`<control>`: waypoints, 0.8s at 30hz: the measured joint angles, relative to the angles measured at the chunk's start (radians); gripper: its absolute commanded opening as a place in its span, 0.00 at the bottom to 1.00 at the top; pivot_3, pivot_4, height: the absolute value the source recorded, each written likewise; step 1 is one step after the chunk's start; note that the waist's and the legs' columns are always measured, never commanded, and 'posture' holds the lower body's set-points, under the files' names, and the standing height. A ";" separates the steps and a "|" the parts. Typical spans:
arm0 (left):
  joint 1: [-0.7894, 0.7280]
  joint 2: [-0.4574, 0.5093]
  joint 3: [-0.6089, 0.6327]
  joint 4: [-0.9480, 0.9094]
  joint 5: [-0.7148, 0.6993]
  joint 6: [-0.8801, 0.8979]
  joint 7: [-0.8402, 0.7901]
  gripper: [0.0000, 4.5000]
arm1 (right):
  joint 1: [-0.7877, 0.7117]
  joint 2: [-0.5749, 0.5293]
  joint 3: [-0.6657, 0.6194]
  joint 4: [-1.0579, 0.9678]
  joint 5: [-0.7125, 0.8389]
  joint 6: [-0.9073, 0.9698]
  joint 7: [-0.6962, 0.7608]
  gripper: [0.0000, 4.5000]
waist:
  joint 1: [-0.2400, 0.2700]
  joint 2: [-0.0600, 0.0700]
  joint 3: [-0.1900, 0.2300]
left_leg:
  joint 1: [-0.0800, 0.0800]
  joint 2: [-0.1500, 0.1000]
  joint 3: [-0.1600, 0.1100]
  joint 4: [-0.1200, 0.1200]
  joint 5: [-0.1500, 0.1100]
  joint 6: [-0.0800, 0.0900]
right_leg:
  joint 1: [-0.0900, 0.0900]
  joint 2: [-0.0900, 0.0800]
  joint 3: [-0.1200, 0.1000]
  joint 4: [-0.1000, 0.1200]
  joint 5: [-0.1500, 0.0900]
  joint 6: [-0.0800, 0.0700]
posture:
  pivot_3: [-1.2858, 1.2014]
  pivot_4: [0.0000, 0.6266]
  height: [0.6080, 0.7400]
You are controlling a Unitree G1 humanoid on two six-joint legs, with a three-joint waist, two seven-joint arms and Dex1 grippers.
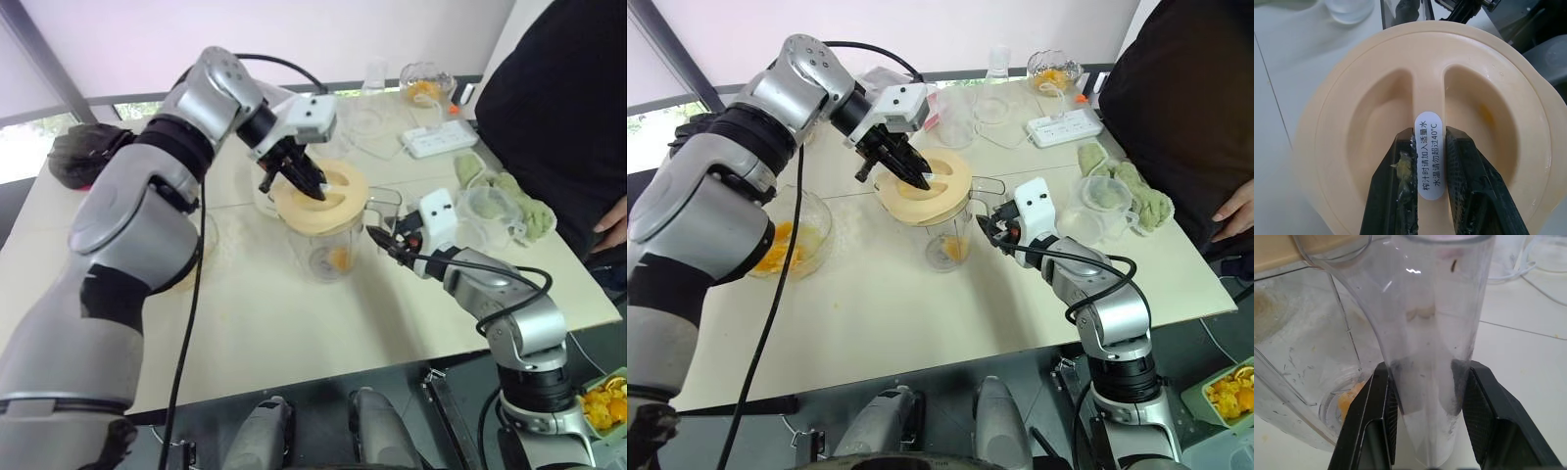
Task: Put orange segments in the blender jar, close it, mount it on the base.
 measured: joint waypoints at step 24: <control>0.045 0.100 -0.179 -0.146 -0.178 0.000 0.001 0.05 | 0.000 0.018 0.016 0.008 -0.012 0.000 0.012 0.38 | 0.002 0.000 0.000 | 0.000 0.000 0.000 0.000 0.000 0.000 | 0.000 0.000 0.001 0.000 0.000 0.000 | 0.52 0.24 1.00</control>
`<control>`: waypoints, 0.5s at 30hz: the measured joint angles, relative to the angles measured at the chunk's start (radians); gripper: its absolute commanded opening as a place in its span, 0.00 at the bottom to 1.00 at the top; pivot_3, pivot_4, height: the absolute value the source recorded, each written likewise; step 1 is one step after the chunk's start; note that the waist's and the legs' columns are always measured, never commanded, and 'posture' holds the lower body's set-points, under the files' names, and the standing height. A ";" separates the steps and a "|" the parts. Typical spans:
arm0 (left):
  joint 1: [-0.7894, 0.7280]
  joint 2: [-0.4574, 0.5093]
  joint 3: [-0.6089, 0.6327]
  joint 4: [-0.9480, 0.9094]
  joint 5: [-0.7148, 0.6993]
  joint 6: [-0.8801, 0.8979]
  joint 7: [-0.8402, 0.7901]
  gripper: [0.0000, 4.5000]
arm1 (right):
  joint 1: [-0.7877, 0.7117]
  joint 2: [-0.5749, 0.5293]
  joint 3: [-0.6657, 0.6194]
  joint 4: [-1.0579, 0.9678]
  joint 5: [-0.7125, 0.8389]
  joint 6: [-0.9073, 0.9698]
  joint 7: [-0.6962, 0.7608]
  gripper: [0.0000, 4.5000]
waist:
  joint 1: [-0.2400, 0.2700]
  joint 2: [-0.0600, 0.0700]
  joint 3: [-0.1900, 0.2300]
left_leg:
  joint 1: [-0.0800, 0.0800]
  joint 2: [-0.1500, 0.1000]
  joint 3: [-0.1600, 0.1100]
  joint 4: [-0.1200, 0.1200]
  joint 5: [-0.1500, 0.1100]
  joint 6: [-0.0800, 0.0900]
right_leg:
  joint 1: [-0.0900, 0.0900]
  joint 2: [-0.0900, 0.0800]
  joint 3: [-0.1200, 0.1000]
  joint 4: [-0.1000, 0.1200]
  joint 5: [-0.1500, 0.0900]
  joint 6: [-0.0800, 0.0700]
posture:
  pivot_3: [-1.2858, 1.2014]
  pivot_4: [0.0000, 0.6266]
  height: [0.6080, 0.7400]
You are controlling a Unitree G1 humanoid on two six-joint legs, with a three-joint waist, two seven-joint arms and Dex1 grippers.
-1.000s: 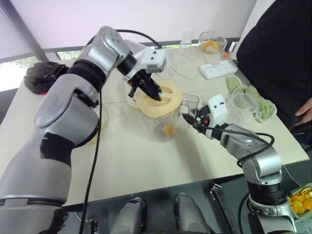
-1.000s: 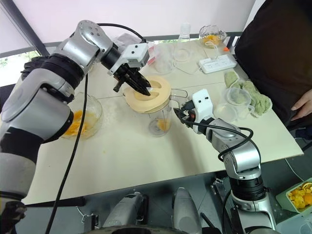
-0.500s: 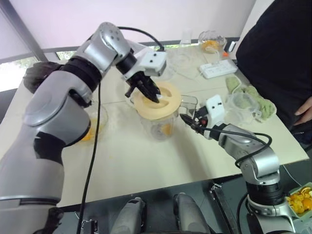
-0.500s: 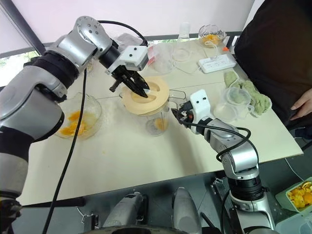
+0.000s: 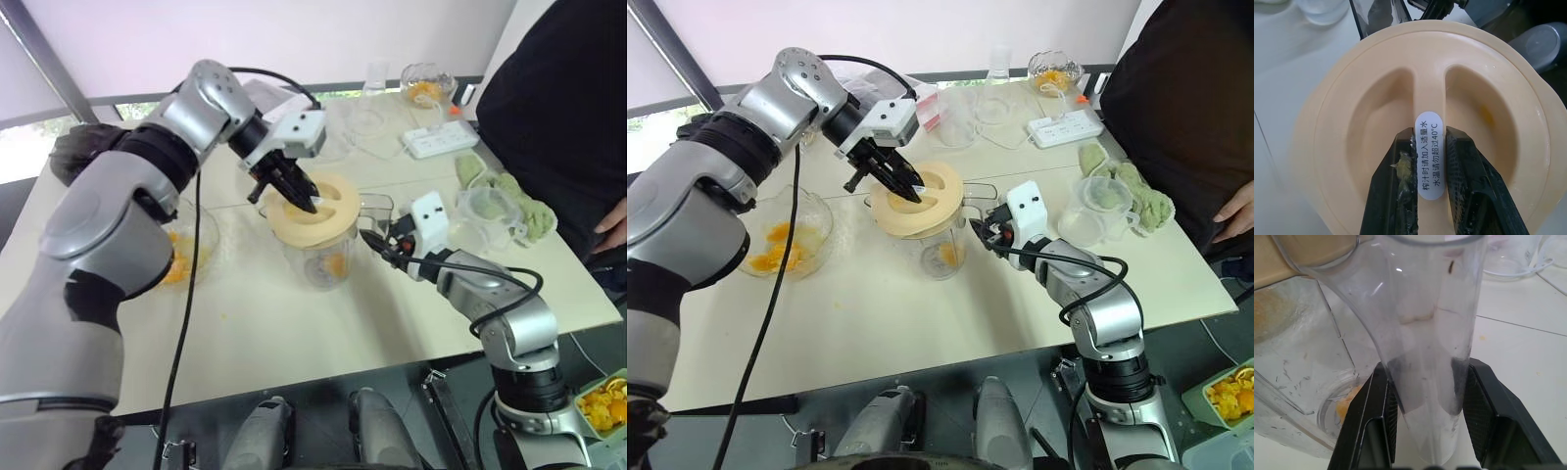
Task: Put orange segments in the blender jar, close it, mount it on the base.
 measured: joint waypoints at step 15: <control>0.049 -0.013 0.256 -0.158 0.264 0.321 0.000 0.05 | 0.000 0.028 0.000 0.027 -0.024 -0.023 -0.002 0.38 | -0.003 0.000 0.000 | 0.000 0.000 0.000 0.000 0.000 -0.001 | 0.000 0.000 0.000 0.000 0.000 0.000 | 0.52 0.24 1.00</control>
